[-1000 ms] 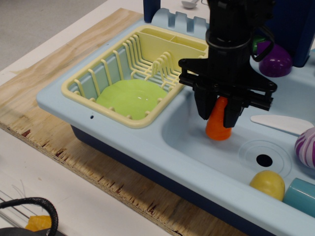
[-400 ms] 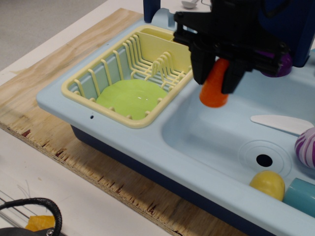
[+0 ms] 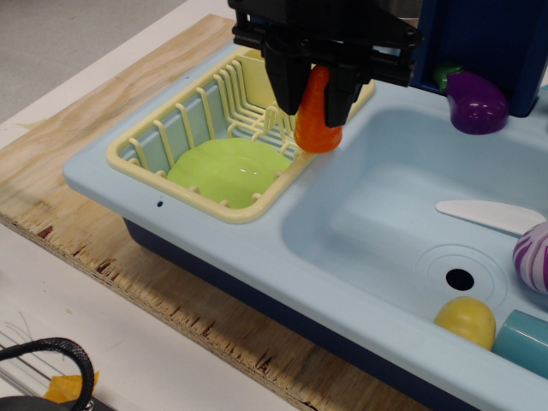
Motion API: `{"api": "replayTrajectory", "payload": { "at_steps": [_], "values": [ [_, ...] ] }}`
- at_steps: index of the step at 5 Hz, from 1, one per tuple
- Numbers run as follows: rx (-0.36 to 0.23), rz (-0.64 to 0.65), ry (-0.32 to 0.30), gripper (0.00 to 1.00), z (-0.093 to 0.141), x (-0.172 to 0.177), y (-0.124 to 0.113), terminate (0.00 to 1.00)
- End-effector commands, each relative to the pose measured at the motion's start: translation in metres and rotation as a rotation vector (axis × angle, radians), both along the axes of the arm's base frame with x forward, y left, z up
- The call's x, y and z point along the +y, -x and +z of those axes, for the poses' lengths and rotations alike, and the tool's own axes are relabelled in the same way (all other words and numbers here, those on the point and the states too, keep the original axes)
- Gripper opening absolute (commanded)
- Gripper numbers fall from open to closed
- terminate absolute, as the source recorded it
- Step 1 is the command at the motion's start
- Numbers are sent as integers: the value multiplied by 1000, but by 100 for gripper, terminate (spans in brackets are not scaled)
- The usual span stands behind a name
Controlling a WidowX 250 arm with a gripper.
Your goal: Put carrot on plate
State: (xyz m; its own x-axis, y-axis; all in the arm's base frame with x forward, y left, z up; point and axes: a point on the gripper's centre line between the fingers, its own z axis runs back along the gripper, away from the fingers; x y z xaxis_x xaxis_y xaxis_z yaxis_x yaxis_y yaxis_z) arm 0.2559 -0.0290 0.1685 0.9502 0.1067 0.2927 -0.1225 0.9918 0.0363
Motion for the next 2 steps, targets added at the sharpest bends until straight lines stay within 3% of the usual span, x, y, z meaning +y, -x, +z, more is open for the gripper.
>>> {"api": "replayTrajectory", "payload": {
  "at_steps": [1,2],
  "values": [
    [-4,57,8,0,1,30,-3,0],
    [-7,82,14,0,-6,48,0,0]
  ]
}}
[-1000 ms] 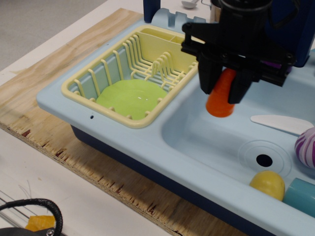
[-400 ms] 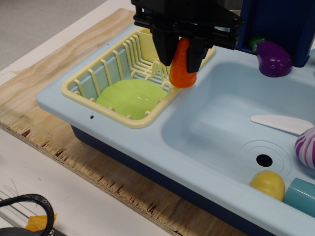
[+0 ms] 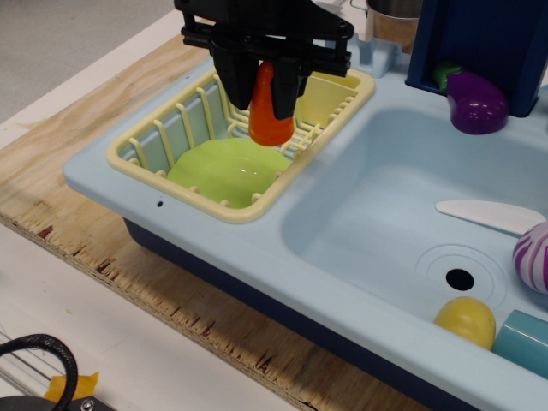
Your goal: Put carrot on plate
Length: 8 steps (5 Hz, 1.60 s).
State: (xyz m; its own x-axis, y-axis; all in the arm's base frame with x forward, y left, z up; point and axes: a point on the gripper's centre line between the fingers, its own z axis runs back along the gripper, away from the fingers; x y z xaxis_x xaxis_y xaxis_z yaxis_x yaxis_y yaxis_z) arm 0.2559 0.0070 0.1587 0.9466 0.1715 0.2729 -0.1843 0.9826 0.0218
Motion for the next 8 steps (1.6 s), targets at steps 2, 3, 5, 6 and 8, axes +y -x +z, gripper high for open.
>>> {"api": "replayTrajectory", "payload": {
  "at_steps": [2,3,5,6,8],
  "values": [
    [27,45,10,0,-15,30,0,0],
    [30,27,10,0,-22,34,-1,0],
    [64,24,34,100,-28,36,-3,0],
    [64,24,34,100,-28,36,-3,0],
    [64,24,34,100,-28,36,-3,100]
  ]
}}
